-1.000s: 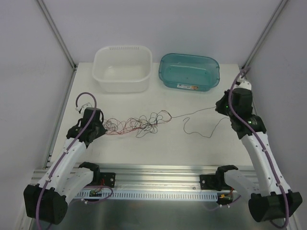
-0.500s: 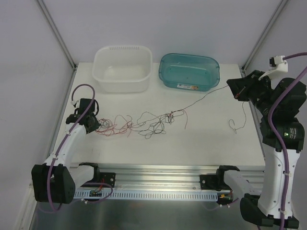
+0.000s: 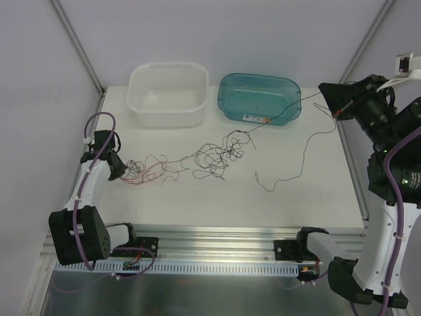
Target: Untangle the cables
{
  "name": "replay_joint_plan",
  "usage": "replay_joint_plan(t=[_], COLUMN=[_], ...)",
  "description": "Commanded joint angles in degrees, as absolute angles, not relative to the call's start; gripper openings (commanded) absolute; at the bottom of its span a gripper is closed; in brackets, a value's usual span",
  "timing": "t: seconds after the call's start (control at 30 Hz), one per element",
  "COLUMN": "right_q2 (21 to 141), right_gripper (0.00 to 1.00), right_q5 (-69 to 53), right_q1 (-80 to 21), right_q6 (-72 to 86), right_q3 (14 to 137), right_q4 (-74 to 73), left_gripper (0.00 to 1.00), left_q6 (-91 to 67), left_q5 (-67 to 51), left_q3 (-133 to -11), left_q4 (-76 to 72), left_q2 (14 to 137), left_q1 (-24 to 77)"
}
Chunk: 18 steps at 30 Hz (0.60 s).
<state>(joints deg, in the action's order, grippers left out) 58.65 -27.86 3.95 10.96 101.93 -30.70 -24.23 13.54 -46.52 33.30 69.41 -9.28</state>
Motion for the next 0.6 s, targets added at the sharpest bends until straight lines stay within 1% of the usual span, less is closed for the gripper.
replay_joint_plan(t=[0.0, 0.03, 0.07, 0.13, 0.17, 0.2, 0.27, 0.3, 0.33, 0.37, 0.43, 0.47, 0.5, 0.53, 0.57], right_q2=[57.6, 57.2, 57.0, 56.2, 56.2, 56.3, 57.0, 57.4, 58.2, 59.5, 61.3, 62.0, 62.1, 61.9, 61.6], right_gripper=[0.01, 0.01, 0.01, 0.01, 0.01, 0.01, 0.05, 0.07, 0.10, 0.22, 0.36, 0.48, 0.53, 0.56, 0.63], right_q5=[-28.0, -28.4, -28.7, -29.6, -29.9, -29.8, -28.6, -24.9, -22.6, -20.4, -15.9, -15.0, -12.9, -12.0, -11.3], right_q1=[4.6, 4.6, 4.6, 4.5, 4.5, 4.5, 4.0, 3.8, 3.0, 2.5, 0.3, -1.0, -2.4, -6.2, -8.2], right_q6=[11.4, 11.4, 11.5, 11.3, 11.3, 10.9, 10.0, 9.3, 7.7, 6.6, 3.7, 2.7, 2.0, 1.3, 0.4], right_q3=[98.2, 95.6, 88.9, 82.1, 78.3, 72.1, 66.1, 61.7, 60.1, 58.8, 57.0, 56.9, 56.8, 56.6, 56.5], right_q4=[-27.6, -27.5, -27.3, -26.4, -26.3, -26.3, -26.5, -27.8, -28.7, -29.6, -33.0, -34.0, -35.1, -35.2, -35.2], left_gripper=[0.00, 0.00, 0.00, 0.00, 0.00, 0.00, 0.00, 0.00, 0.00, 0.00, 0.00, 0.00, 0.00, 0.00, 0.00], left_q6=[-22.6, -22.2, -21.8, -21.1, -20.9, -20.8, -20.1, -20.0, -19.8, -19.5, -18.8, -18.5, -18.4, -18.2, -18.4], left_q5=[8.7, 6.3, 4.1, 0.1, -4.3, -5.8, -11.1, -12.9, -14.1, -15.2, -17.7, -18.1, -18.8, -19.2, -19.3], left_q3=[-46.8, -46.7, -46.4, -44.7, -44.2, -43.1, -42.3, -41.7, -41.3, -41.2, -41.0, -41.0, -41.0, -41.0, -41.0], left_q4=[31.3, 30.9, 30.3, 27.5, 26.5, 25.8, 23.7, 23.0, 21.8, 21.3, 20.0, 19.7, 19.5, 19.3, 19.1], left_q2=[67.9, 67.4, 66.7, 64.4, 63.7, 62.9, 61.3, 60.8, 60.2, 60.0, 59.6, 59.5, 59.4, 59.2, 59.2], left_q1=[-9.9, -9.8, -9.8, -9.8, -9.7, -9.6, -9.1, -8.0, -7.2, -6.0, -1.5, -0.2, 3.7, 5.3, 6.5])
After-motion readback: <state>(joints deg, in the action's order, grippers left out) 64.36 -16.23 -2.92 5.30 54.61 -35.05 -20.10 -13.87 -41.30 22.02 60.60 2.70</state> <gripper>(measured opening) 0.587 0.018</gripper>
